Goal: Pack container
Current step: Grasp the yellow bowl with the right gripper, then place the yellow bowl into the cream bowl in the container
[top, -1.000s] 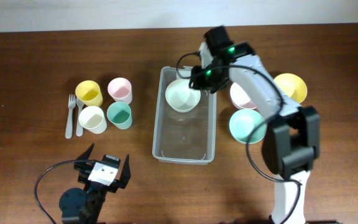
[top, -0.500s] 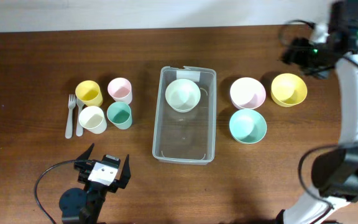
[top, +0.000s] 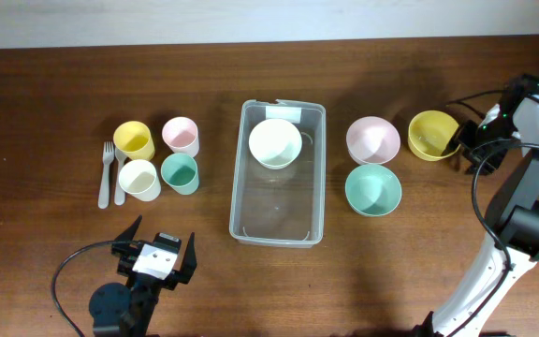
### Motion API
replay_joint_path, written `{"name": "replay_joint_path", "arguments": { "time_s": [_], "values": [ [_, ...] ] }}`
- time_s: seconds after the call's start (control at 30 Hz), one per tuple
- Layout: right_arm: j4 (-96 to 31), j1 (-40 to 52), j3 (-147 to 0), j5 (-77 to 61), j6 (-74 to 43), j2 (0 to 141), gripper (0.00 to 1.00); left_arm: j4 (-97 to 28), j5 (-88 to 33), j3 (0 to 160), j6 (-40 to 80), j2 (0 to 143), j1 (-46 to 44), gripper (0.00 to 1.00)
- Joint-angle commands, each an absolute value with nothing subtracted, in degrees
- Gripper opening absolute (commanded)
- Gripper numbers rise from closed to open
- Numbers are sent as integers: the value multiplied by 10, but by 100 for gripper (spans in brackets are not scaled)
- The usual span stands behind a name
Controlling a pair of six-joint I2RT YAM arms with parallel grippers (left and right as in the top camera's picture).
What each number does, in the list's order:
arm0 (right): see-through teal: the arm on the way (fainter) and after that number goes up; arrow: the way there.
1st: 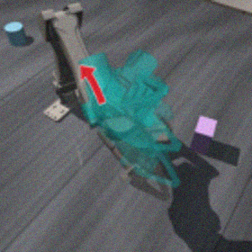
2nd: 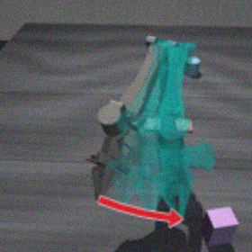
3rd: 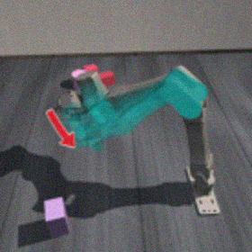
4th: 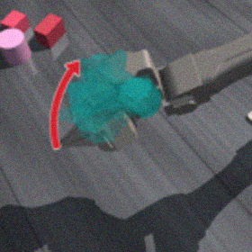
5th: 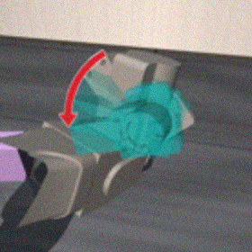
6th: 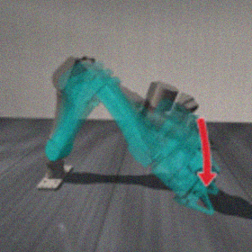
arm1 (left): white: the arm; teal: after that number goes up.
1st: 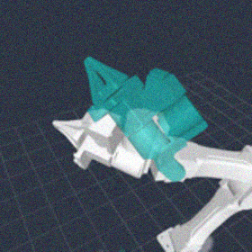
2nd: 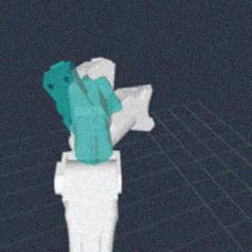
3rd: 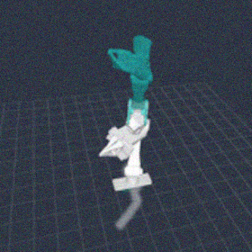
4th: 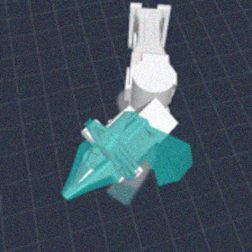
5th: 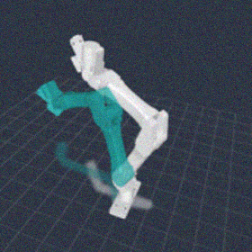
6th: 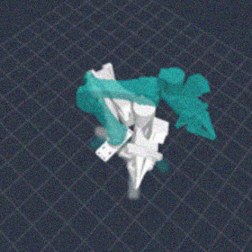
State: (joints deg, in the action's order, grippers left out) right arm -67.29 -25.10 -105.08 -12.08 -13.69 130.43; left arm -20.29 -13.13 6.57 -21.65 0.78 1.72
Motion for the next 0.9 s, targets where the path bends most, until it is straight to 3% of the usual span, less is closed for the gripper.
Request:
{"name": "replay_joint_path", "arguments": {
  "time_s": [0.0,0.2,0.43,0.57,0.87],
  "values": [
    [-657,-251,-1050,-140,-135,1314,49,-202,-138,62,-211,4,15,100],
    [-644,-252,-1050,-150,-139,1314,4,-202,-138,62,-211,4,15,100],
    [-644,-258,-1053,-212,-140,1272,4,-202,-138,62,-211,4,15,100],
    [-645,-250,-1073,-270,-140,1181,4,-202,-138,62,-211,4,15,100],
    [-666,-59,-1090,-293,-128,999,4,-202,-138,62,-211,4,15,100]
  ]
}}
